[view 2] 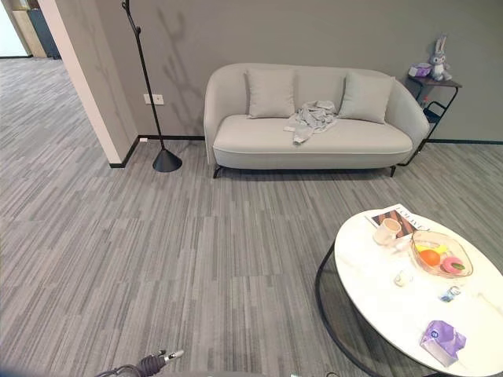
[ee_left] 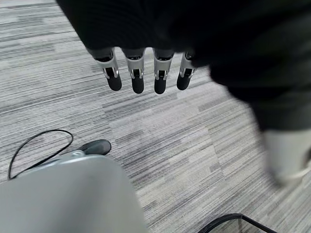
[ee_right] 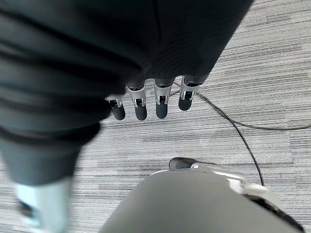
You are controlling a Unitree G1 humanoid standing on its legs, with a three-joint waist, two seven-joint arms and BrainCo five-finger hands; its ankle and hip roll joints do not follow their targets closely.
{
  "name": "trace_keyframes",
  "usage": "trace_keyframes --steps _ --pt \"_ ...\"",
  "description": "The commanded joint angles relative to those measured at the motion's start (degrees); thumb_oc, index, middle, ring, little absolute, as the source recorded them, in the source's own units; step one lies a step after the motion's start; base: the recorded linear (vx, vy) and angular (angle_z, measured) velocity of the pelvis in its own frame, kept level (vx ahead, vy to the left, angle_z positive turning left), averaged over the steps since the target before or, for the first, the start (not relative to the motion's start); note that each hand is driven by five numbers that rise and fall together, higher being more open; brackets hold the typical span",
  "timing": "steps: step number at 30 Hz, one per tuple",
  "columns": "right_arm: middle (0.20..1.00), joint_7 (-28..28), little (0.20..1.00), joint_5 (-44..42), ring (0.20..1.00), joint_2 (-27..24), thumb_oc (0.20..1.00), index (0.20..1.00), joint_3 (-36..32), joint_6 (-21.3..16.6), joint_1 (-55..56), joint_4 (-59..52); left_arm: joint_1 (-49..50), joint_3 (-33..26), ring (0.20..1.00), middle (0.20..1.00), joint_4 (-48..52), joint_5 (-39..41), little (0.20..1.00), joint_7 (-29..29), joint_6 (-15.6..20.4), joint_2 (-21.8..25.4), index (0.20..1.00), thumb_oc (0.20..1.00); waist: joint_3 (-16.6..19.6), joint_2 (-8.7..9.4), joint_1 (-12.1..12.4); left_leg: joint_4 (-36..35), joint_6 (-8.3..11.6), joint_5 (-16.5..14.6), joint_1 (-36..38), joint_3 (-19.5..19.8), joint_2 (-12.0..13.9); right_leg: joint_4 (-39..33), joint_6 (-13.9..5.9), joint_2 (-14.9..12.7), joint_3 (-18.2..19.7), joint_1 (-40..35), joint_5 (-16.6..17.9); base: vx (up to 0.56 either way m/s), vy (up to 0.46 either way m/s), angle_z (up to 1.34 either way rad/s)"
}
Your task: Hang the clothes on the sofa on the clothes rack.
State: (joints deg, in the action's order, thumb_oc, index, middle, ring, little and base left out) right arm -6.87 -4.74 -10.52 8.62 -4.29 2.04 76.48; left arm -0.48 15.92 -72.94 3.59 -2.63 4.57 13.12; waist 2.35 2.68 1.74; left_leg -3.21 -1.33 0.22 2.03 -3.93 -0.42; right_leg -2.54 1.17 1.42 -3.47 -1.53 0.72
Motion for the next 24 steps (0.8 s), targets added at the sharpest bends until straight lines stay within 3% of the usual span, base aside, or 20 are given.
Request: trace_keyframes --steps 1,9,18,24 --pt "1.0 -0.4 1.0 -1.9 1.0 1.8 1.0 1.0 1.1 -0.9 -3.3 1.5 -3.5 1.8 1.0 1.0 -2.2 -0.2 1.0 -0.3 1.2 -1.1 1.0 1.0 -0.9 -1.17 -0.3 -1.8 3.64 -1.2 2.4 1.3 1.8 -2.5 -3.14 -3.7 0.0 1.3 4.5 0.0 0.0 0.0" --pt "1.0 0.0 1.0 -1.6 1.0 0.9 1.0 1.0 1.6 -0.9 -3.7 1.1 -4.8 1.2 1.0 1.0 -2.0 -0.2 1.0 0.6 1.0 -0.5 1.0 1.0 -1.1 -1.36 -0.2 -1.8 3.24 -0.9 3.0 1.8 1.7 -2.5 -2.96 -3.5 0.9 1.0 5.1 0.0 -0.009 -0.03" --pt "1.0 -0.3 1.0 -4.8 1.0 0.4 1.0 1.0 -2.0 -1.2 -2.6 -0.5 -4.9 1.8 1.0 1.0 -1.9 -0.7 1.0 0.1 0.8 -0.5 1.0 1.0 -0.9 -2.34 -2.7 -1.8 3.3 -1.0 3.1 0.9 2.2 -2.5 -2.76 -3.1 1.8 1.5 5.0 0.01 -0.038 -0.05" --pt "1.0 -0.7 1.0 -5.2 1.0 0.7 1.0 1.0 -3.0 -1.6 -1.6 -0.7 -5.2 0.5 1.0 1.0 0.0 0.5 1.0 -0.3 0.6 -1.1 1.0 1.0 -0.8 -2.45 -3.1 -1.8 3.25 -1.2 3.3 0.6 2.8 -2.5 -2.81 -2.8 1.4 1.7 4.9 0.03 -0.057 -0.01"
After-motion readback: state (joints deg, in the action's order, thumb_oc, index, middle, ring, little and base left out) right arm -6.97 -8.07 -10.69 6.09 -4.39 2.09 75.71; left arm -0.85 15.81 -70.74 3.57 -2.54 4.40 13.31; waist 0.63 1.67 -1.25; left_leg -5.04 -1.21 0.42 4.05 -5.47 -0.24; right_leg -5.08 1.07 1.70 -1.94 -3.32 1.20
